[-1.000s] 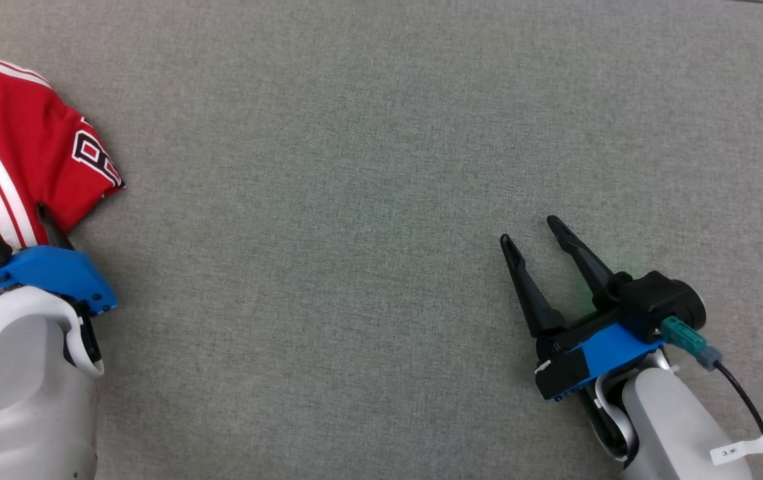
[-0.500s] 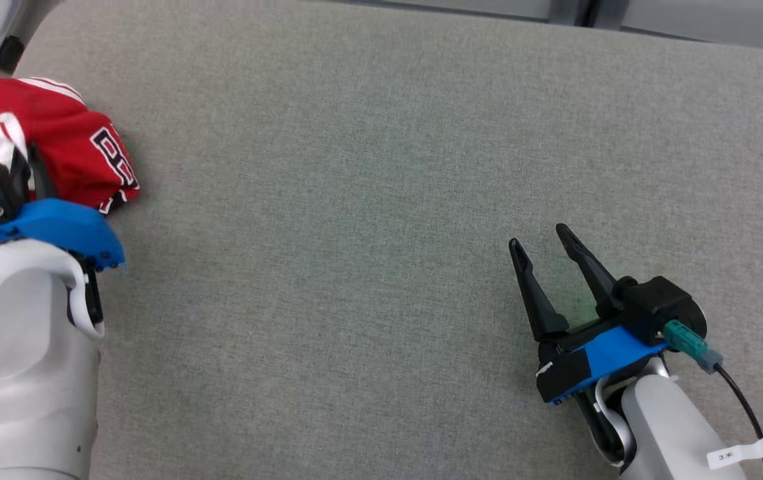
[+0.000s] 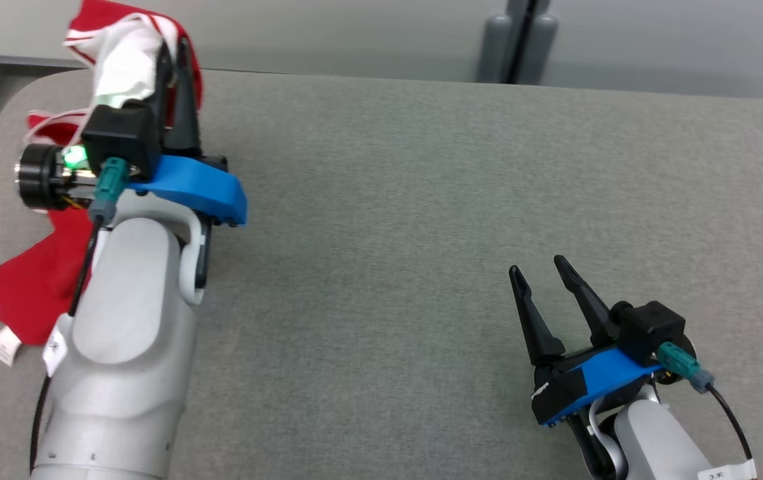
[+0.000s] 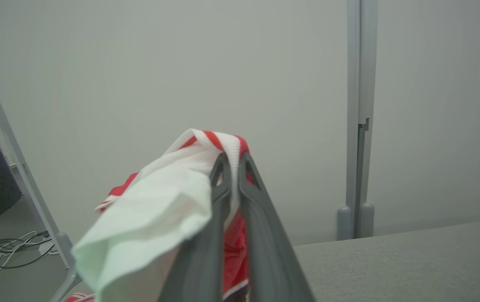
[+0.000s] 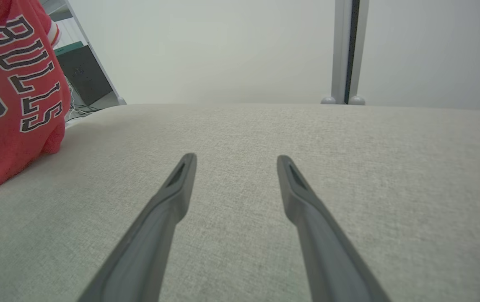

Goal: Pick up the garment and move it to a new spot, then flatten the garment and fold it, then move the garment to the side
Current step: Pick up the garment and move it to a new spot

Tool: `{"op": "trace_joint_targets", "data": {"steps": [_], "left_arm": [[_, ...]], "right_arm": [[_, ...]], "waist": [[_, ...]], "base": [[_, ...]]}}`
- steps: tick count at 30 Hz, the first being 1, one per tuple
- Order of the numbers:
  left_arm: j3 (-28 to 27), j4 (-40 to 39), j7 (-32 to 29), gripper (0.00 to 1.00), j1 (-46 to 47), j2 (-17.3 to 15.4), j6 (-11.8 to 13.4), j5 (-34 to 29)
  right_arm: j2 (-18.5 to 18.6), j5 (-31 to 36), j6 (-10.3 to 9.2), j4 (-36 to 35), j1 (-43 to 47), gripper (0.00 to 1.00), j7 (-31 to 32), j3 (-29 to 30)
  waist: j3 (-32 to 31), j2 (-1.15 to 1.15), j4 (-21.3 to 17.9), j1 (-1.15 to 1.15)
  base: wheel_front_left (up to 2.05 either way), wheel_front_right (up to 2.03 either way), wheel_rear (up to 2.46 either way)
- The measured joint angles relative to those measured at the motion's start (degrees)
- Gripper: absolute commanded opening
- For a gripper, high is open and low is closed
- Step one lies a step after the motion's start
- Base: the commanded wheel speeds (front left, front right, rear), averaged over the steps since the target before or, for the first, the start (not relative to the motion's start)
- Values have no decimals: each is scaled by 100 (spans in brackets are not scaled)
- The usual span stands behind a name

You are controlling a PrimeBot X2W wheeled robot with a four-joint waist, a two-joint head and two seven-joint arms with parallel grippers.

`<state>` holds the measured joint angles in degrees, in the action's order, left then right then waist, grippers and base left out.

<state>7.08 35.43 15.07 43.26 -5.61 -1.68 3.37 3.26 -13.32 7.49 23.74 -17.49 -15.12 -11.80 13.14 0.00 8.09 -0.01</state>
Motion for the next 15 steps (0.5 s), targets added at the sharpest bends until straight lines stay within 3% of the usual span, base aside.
{"op": "trace_joint_targets", "data": {"steps": [9, 15], "left_arm": [[1103, 148, -1, 0, -88, 253, -236, 390], [2552, 51, -1, 0, -87, 272, -26, 1370]], "right_arm": [[-27, -296, 0, 41, 3, 100, -1, -146], [-33, -439, 0, 51, -9, 100, 0, -263]], "waist": [[35, 0, -1164, 1], [36, 0, -1942, 1]], "base": [[0, 0, 0], [0, 0, 0]]}}
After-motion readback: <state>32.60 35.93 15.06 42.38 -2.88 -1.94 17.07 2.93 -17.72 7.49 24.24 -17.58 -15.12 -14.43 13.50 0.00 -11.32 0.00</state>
